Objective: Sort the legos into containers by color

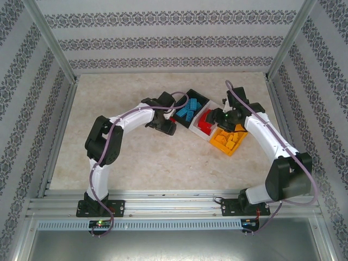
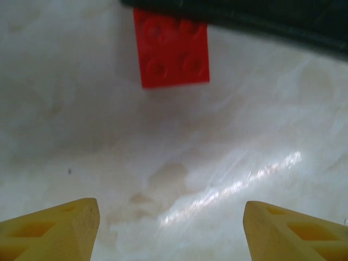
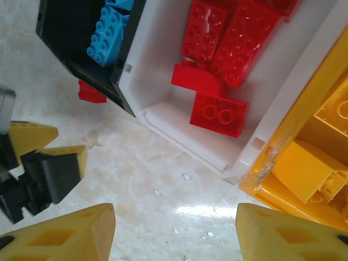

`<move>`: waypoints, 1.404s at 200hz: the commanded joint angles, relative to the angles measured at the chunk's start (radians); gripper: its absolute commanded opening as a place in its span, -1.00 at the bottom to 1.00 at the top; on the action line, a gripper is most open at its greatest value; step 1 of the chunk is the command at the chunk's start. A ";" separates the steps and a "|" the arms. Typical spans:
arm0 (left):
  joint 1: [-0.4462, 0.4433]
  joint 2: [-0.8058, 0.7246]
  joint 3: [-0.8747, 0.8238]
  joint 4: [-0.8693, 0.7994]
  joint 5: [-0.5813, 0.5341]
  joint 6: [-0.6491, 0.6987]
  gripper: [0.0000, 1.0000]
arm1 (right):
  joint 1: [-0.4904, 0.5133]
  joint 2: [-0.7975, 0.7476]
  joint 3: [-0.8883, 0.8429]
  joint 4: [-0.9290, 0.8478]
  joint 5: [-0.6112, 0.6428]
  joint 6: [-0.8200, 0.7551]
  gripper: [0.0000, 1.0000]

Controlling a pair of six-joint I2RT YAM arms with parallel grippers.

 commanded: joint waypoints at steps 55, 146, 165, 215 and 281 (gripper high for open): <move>0.035 0.134 0.102 0.152 0.032 0.053 0.42 | 0.064 0.039 0.085 -0.092 0.042 0.011 0.21; 0.053 0.209 0.120 0.202 0.093 0.052 -0.04 | 0.159 0.131 0.238 -0.156 0.096 0.032 0.21; 0.059 0.191 0.093 0.201 0.088 0.060 -0.16 | 0.180 0.156 0.263 -0.153 0.099 0.038 0.20; 0.137 0.029 -0.064 0.133 0.026 0.004 -0.29 | 0.235 0.249 0.351 -0.122 0.096 0.043 0.20; 0.238 -0.279 -0.297 -0.002 -0.016 -0.097 -0.32 | 0.249 0.323 0.351 0.003 0.043 0.064 0.21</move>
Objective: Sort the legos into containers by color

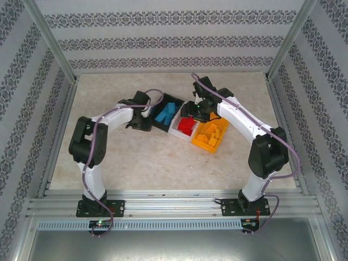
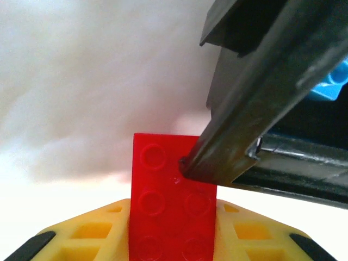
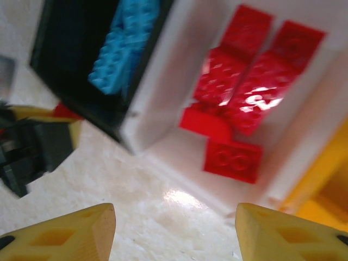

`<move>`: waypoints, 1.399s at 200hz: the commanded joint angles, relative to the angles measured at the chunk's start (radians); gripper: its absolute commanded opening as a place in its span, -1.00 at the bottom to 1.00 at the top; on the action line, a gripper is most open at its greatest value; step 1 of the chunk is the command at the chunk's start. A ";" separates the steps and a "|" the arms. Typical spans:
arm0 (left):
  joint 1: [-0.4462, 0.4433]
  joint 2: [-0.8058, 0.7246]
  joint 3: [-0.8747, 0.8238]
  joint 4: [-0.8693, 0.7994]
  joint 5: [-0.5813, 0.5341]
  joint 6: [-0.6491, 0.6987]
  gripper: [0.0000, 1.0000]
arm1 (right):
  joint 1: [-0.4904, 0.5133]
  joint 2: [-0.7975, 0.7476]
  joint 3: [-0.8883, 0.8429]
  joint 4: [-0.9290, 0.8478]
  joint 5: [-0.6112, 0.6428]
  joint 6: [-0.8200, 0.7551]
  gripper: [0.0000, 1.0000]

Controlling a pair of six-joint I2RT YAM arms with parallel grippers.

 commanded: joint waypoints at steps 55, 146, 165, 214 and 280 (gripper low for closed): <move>0.004 -0.090 -0.050 -0.063 0.007 -0.068 -0.32 | -0.021 0.069 -0.008 0.015 -0.045 0.021 0.20; 0.004 -0.093 -0.073 -0.040 0.012 -0.079 -0.32 | -0.075 0.268 0.174 -0.167 -0.026 -0.024 0.19; 0.004 -0.098 -0.074 -0.043 0.009 -0.075 -0.32 | -0.079 0.288 0.195 -0.221 0.001 -0.025 0.17; 0.004 -0.107 -0.078 -0.044 0.010 -0.069 -0.32 | -0.067 0.289 0.251 -0.334 0.089 -0.046 0.17; 0.004 -0.130 -0.109 -0.033 0.014 -0.062 -0.32 | -0.035 0.184 0.180 -0.324 0.167 -0.010 0.20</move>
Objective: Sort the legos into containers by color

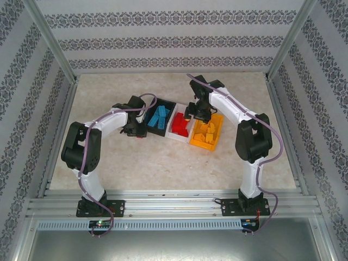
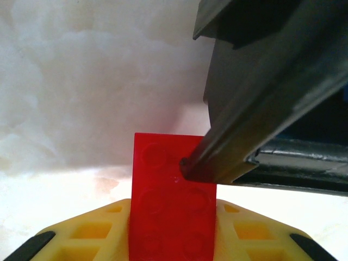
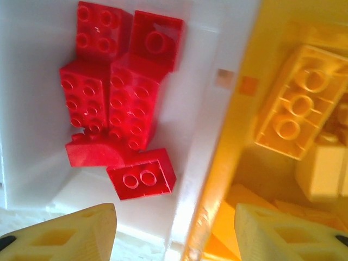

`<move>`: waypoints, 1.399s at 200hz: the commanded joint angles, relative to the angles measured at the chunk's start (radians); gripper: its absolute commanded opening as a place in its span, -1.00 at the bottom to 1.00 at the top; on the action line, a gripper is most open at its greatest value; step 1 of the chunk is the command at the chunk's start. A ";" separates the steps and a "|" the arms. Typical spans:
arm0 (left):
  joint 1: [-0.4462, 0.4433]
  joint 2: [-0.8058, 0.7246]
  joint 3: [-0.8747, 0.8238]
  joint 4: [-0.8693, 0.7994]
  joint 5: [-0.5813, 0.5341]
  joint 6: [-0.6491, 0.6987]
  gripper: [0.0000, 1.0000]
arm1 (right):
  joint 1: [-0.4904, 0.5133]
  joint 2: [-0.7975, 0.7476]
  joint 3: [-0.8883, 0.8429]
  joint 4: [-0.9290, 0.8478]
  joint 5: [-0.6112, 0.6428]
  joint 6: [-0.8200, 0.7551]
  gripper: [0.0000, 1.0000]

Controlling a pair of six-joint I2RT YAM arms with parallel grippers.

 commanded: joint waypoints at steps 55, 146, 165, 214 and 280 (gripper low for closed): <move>0.003 -0.077 -0.026 0.010 -0.012 0.000 -0.32 | 0.001 0.043 -0.010 0.011 -0.001 0.037 0.21; -0.002 -0.079 -0.031 0.016 -0.010 0.000 -0.32 | -0.021 0.124 0.071 0.005 -0.064 0.071 -0.47; -0.015 -0.073 -0.046 0.020 -0.035 0.015 -0.32 | -0.038 0.095 0.068 0.013 -0.098 0.103 -0.52; -0.028 -0.073 -0.135 0.048 -0.085 0.009 -0.33 | -0.113 0.018 0.024 0.040 -0.155 0.145 -0.58; -0.009 -0.311 -0.127 -0.025 -0.103 -0.075 -0.33 | -0.100 -0.024 -0.143 0.083 -0.138 0.015 -0.59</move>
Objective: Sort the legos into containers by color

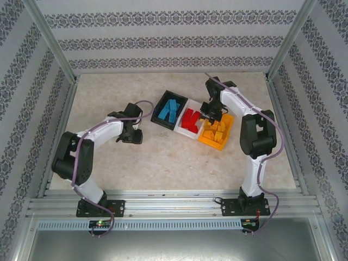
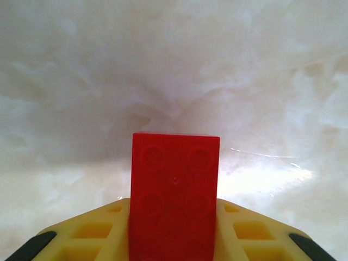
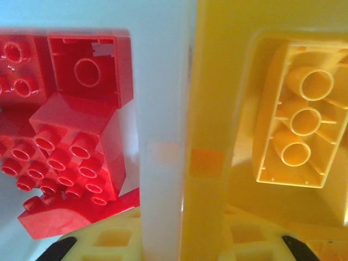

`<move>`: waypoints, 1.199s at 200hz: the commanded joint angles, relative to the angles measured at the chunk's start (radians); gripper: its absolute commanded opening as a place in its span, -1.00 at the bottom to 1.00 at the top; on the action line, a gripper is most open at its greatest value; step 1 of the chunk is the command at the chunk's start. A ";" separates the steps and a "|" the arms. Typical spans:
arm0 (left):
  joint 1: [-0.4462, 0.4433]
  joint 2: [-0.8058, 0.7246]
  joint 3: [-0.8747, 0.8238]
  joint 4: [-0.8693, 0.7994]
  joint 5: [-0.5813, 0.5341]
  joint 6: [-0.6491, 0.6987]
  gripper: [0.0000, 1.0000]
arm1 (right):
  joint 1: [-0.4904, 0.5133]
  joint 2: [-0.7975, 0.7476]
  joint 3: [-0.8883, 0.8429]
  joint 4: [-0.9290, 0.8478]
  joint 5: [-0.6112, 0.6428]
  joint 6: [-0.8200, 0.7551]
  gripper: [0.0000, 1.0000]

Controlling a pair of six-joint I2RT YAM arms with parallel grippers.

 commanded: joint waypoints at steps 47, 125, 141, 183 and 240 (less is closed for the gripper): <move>-0.097 -0.196 0.172 -0.008 0.136 -0.145 -0.32 | 0.139 -0.057 -0.078 0.100 -0.062 -0.071 -0.50; -0.313 0.126 0.395 0.067 0.157 -0.201 -0.32 | 0.044 -0.288 -0.221 0.134 -0.114 -0.080 -0.04; -0.324 0.200 0.451 0.048 0.146 -0.194 -0.32 | -0.006 -0.366 -0.279 0.139 -0.130 -0.084 -0.03; -0.326 0.330 0.574 -0.005 0.156 -0.177 -0.02 | -0.108 -0.503 -0.375 0.130 -0.141 -0.098 0.14; -0.324 0.284 0.648 -0.084 0.105 -0.137 0.04 | -0.200 -0.602 -0.437 0.154 -0.155 -0.106 0.30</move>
